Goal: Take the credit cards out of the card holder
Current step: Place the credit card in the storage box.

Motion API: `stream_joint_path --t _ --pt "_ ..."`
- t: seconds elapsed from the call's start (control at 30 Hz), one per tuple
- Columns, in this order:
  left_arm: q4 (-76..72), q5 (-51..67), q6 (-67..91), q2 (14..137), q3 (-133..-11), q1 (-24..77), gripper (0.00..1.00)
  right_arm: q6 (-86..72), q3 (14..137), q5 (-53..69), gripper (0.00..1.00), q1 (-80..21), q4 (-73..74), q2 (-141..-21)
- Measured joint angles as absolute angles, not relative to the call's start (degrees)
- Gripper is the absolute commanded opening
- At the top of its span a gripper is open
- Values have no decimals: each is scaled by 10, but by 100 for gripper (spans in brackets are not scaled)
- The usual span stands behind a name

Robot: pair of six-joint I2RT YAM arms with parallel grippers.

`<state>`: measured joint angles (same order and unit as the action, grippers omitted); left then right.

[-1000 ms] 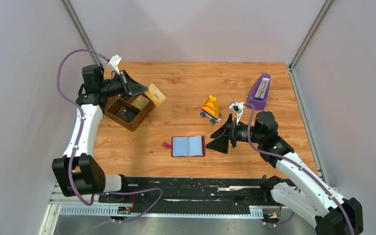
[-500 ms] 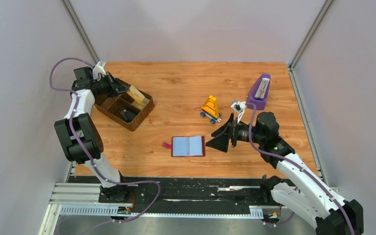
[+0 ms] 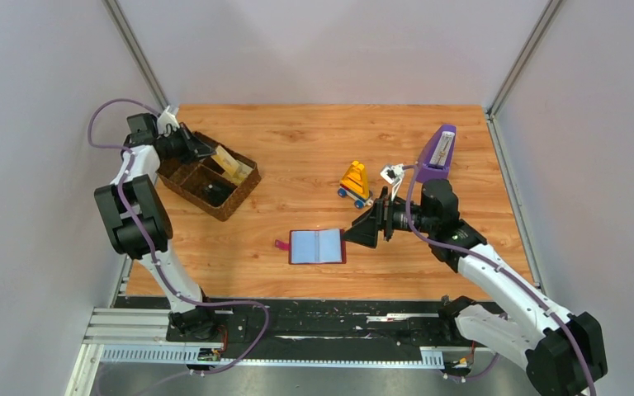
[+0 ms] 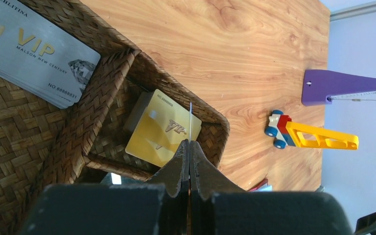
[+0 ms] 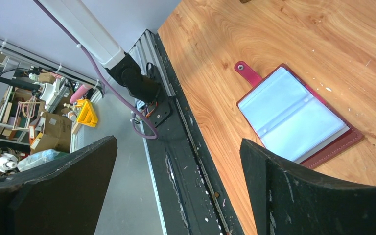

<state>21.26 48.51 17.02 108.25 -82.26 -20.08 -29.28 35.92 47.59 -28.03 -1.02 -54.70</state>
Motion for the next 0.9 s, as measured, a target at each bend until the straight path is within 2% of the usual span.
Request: stream_joint_path --t 0.9 --pt "121 489 217 1147 -794 -177 1 -293 364 480 100 -281 -11 -547"
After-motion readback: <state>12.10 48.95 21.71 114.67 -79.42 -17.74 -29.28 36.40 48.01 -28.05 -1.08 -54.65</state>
